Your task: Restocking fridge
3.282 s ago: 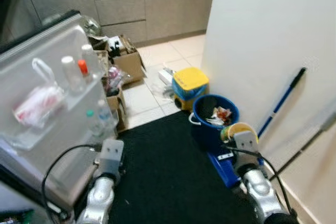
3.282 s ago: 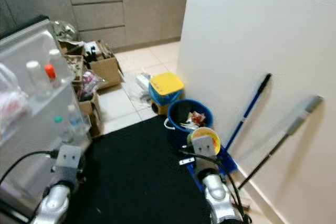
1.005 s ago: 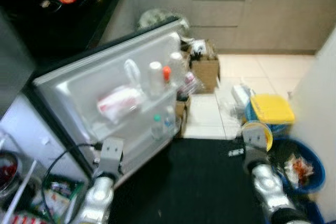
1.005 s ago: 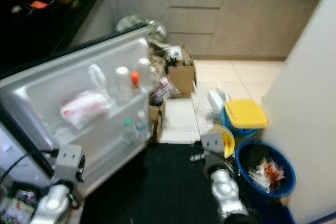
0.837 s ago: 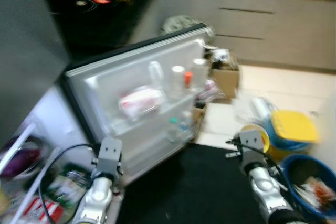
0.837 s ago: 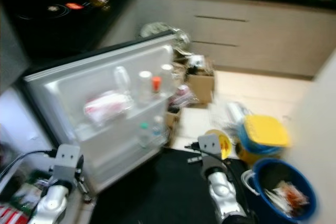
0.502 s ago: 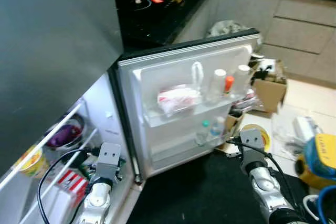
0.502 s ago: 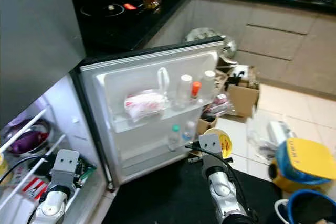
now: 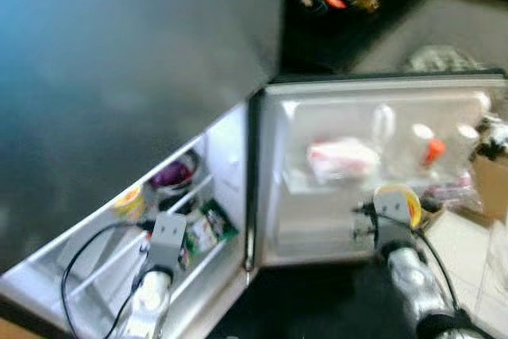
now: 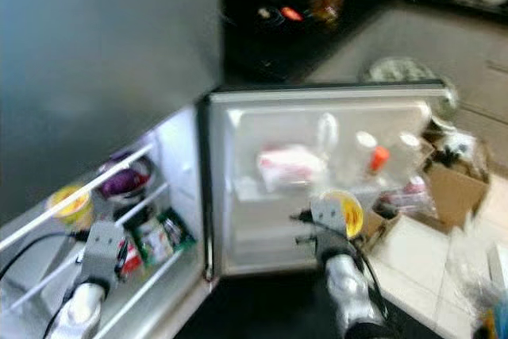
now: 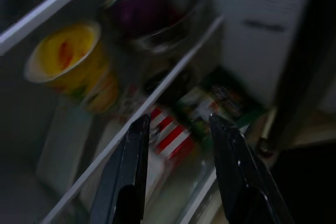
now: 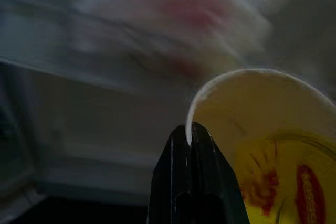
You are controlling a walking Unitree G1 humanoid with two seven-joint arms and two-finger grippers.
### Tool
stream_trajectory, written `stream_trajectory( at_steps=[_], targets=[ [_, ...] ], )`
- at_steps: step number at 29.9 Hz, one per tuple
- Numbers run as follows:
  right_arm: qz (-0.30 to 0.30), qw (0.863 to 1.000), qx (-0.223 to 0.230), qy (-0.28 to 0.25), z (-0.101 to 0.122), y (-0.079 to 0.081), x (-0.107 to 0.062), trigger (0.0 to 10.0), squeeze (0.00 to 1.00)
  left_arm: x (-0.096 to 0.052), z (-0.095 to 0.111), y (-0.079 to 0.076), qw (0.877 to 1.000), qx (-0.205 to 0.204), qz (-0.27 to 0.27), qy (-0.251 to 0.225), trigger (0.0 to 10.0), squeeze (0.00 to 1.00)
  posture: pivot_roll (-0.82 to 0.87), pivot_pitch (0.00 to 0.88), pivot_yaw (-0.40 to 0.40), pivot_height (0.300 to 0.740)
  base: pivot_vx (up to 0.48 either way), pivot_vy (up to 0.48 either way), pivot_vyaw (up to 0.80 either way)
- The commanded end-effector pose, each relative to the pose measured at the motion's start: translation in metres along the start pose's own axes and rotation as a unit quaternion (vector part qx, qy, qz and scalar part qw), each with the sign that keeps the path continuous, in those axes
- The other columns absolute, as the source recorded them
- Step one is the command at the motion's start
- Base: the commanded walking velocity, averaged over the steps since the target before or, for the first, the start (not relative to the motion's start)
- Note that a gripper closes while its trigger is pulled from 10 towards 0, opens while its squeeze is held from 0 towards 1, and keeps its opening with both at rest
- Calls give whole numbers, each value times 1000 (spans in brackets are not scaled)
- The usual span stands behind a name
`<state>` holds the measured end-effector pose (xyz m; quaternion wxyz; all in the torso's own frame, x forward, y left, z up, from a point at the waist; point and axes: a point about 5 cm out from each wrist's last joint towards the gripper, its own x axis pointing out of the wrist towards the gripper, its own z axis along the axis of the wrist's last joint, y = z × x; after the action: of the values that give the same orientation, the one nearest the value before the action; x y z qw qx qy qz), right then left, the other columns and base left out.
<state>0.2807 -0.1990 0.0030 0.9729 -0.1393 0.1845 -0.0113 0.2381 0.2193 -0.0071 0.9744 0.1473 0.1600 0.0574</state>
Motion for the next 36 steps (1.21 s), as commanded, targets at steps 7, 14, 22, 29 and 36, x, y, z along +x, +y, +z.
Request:
stream_trajectory(
  at_steps=[7, 14, 22, 29, 36],
  targets=[
    [-1, 1000, -4, 7, -3, -3, 0, 10000, 0, 0, 0, -4, 1000, -1, -6, 2, 10000, 0, -5, 0, -56, 740, 0, 0, 800],
    [0, 1000, -4, 7, -3, -3, 0, 10000, 0, 0, 0, -4, 1000, -1, -6, 2, 10000, 0, -6, 0, -55, 740, 0, 0, 800],
    [1, 1000, -4, 8, -4, -2, -1, 10000, 0, 0, 0, -4, 1000, 1, -7, 4, 10000, 4, -6, 0, -54, 740, 0, 0, 800],
    [1, 1000, -3, 9, -4, -2, -1, 10000, 0, 0, -1, -4, 1000, 4, -7, 6, 10000, 8, -7, 0, -54, 740, 0, 0, 800],
    [1, 1000, -3, 9, -4, -2, -1, 10000, 0, 0, -1, -4, 1000, 6, -7, 8, 10000, 4, -7, 0, -53, 740, 0, 0, 800]
  ],
)
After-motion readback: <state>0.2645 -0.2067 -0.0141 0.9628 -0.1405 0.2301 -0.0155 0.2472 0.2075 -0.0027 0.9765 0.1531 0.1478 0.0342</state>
